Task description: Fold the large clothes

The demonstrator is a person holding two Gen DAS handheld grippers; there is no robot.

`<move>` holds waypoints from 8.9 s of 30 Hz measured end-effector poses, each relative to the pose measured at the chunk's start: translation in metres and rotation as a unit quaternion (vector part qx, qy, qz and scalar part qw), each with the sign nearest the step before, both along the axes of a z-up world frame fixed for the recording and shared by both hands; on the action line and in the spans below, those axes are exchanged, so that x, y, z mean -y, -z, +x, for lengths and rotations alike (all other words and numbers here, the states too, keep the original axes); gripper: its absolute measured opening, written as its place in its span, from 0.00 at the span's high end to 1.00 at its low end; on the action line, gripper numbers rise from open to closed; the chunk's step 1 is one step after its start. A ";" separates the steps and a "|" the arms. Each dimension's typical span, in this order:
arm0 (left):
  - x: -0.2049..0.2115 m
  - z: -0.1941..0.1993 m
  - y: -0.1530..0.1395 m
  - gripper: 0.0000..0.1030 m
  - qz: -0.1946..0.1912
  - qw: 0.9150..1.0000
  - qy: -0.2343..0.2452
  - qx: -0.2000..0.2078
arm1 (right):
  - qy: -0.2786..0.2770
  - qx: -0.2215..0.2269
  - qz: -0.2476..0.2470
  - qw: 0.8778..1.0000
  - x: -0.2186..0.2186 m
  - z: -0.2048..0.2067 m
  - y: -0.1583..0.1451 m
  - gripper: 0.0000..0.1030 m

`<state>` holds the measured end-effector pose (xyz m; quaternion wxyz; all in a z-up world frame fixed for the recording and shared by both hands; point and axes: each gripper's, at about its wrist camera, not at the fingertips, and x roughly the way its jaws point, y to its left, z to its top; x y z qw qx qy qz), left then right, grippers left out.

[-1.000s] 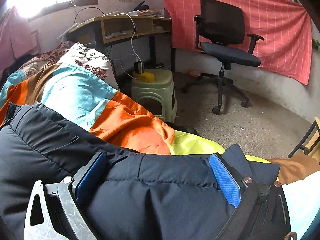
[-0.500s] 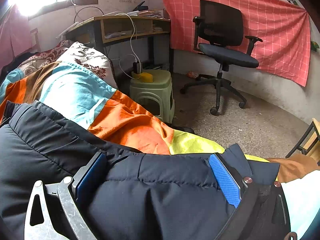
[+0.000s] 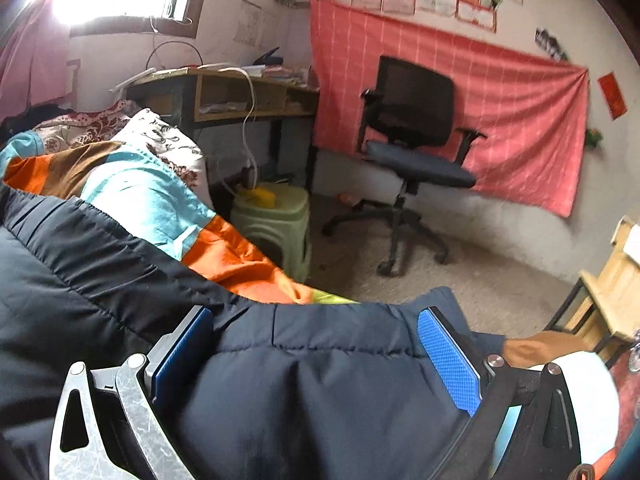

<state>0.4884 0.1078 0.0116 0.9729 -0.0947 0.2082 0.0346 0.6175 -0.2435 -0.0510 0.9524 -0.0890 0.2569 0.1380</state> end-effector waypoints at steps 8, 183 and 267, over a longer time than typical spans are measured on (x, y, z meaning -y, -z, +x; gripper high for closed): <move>-0.009 -0.021 -0.014 0.14 -0.015 0.999 0.008 -0.027 | -0.022 0.038 0.001 0.999 0.007 -0.041 -0.013 0.00; -0.002 -0.164 0.013 0.55 -0.042 0.957 0.021 -0.287 | -0.029 -0.249 0.144 0.957 0.119 -0.210 -0.009 0.10; 0.172 -0.486 -0.087 0.02 0.084 0.996 -0.031 0.017 | -0.066 0.103 0.144 0.982 0.089 -0.581 -0.111 0.00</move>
